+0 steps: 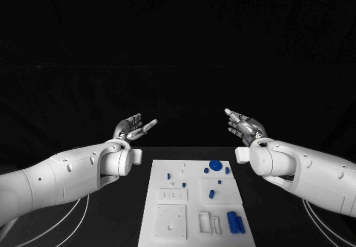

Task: Assemble the parts on the task board

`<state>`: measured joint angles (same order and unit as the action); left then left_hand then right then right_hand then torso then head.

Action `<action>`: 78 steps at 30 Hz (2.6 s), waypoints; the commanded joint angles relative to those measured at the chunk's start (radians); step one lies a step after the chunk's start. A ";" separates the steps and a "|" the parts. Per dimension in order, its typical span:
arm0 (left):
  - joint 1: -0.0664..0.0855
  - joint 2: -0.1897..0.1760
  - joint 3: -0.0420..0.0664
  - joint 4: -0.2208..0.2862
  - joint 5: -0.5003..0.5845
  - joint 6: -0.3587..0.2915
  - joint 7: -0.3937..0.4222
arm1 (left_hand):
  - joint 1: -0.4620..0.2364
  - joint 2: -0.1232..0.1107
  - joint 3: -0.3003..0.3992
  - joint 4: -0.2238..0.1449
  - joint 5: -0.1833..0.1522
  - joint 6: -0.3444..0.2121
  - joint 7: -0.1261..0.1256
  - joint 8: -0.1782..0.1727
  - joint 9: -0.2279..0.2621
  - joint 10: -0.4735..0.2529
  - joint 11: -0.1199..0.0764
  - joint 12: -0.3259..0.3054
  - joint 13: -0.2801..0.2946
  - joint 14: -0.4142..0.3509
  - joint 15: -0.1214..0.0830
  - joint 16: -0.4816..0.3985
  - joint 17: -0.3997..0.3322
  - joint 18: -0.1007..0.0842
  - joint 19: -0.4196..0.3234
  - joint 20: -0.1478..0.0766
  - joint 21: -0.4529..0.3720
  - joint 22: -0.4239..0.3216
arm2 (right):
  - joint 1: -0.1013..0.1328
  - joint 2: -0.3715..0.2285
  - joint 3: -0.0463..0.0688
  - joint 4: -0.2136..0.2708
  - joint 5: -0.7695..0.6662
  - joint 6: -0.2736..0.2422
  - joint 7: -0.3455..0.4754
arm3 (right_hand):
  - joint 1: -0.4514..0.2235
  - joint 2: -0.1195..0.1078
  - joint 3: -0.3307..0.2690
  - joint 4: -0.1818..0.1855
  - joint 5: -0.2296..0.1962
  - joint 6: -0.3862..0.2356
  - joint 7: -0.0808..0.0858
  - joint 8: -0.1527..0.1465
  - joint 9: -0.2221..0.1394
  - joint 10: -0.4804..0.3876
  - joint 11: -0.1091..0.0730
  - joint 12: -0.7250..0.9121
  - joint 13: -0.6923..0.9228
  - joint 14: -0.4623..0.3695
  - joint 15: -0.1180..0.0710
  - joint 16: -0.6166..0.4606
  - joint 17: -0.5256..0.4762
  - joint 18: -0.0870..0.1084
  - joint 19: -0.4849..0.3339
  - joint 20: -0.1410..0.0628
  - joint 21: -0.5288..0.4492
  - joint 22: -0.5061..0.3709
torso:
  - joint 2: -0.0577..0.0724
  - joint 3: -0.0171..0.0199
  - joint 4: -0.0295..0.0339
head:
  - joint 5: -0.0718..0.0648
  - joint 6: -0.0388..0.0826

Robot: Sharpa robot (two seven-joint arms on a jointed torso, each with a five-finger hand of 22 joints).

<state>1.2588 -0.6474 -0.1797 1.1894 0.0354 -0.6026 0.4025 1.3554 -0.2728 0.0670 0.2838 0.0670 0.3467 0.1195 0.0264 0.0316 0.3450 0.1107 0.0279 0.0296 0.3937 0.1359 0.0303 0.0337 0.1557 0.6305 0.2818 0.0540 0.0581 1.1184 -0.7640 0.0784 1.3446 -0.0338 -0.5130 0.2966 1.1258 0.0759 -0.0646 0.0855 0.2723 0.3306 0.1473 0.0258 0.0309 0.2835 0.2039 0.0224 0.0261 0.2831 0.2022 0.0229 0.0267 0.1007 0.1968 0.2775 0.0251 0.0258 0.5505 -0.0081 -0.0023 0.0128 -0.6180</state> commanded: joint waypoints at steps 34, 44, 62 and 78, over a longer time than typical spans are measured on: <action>0.045 -0.093 -0.030 0.112 -0.036 0.302 -0.035 | 0.044 0.243 0.066 -0.312 0.055 0.654 0.030 0.035 0.031 0.765 0.019 0.030 0.028 0.824 -0.036 0.034 0.042 -0.067 0.414 -0.199 0.224 0.062 | 0.027 0.008 0.031 -0.091 -1.327 0.354 -0.283 | 0.115 -0.133 0.269 -0.366 0.089 0.763 -0.034 0.037 0.037 0.908 -0.128 0.036 0.034 1.230 -0.218 0.408 0.296 0.062 1.192 -0.271 0.252 0.089 | 0.065 -0.0051 0.0086 | -0.022 0.006; 0.048 -0.159 -0.025 0.230 -0.038 0.311 -0.036 | 0.027 0.242 0.037 -0.332 0.049 0.613 0.037 0.034 0.029 0.745 0.025 0.030 0.029 0.835 -0.037 0.036 0.047 -0.068 0.403 -0.198 0.249 0.066 | 0.006 0.012 0.031 -0.050 -1.590 0.366 -0.381 | 0.123 -0.153 0.283 -0.368 0.079 0.779 -0.036 0.037 0.039 0.893 -0.124 0.035 0.033 1.183 -0.216 0.770 0.462 0.089 1.260 -0.283 0.370 0.186 | 0.106 -0.0006 0.0228 | -0.034 0.012; 0.058 -0.186 -0.011 0.289 -0.039 0.316 -0.042 | 0.021 0.244 0.029 -0.338 0.049 0.605 0.038 0.033 0.029 0.740 0.027 0.030 0.029 0.834 -0.036 0.036 0.048 -0.068 0.399 -0.197 0.255 0.062 | -0.045 0.036 0.030 -0.034 -1.777 0.297 -0.422 | 0.128 -0.212 0.403 -0.359 0.000 0.773 -0.027 0.037 0.039 0.874 -0.119 0.035 0.034 1.162 -0.216 0.855 0.466 0.036 1.257 -0.315 0.408 0.265 | 0.147 -0.0008 0.0324 | -0.047 -0.005; 0.069 -0.186 -0.009 0.292 -0.041 0.322 -0.049 | 0.019 0.244 0.025 -0.340 0.049 0.593 0.040 0.033 0.029 0.733 0.029 0.030 0.029 0.833 -0.035 0.036 0.048 -0.067 0.398 -0.196 0.257 0.060 | -0.058 0.058 0.030 -0.044 -1.830 0.284 -0.458 | 0.115 -0.223 0.474 -0.357 -0.021 0.792 -0.032 0.037 0.040 0.893 -0.124 0.034 0.033 1.158 -0.219 0.888 0.475 0.026 1.261 -0.319 0.410 0.308 | 0.166 -0.0042 0.0394 | -0.047 0.000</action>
<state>1.3242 -0.8342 -0.1897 1.4780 0.0000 -0.2994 0.3479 1.3826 -0.0303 0.1002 -0.0557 0.1159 0.9475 0.1566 0.0590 0.0614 1.0842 0.1430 0.0533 0.0569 1.2275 0.0981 0.0679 0.0810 0.1052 1.0345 0.0874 0.3057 0.1188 1.0615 -0.7070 0.1084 1.3020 -1.8191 -0.2210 -0.1377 1.2437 -0.1384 0.4071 -0.2716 0.2526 1.1170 0.1157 0.0572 0.0693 1.1690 0.0786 0.0535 0.0585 1.4481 -0.0174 0.9067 0.5010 0.1408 1.4525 -0.0395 0.4307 0.3327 0.7124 -0.0120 0.0367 -0.0346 -0.6175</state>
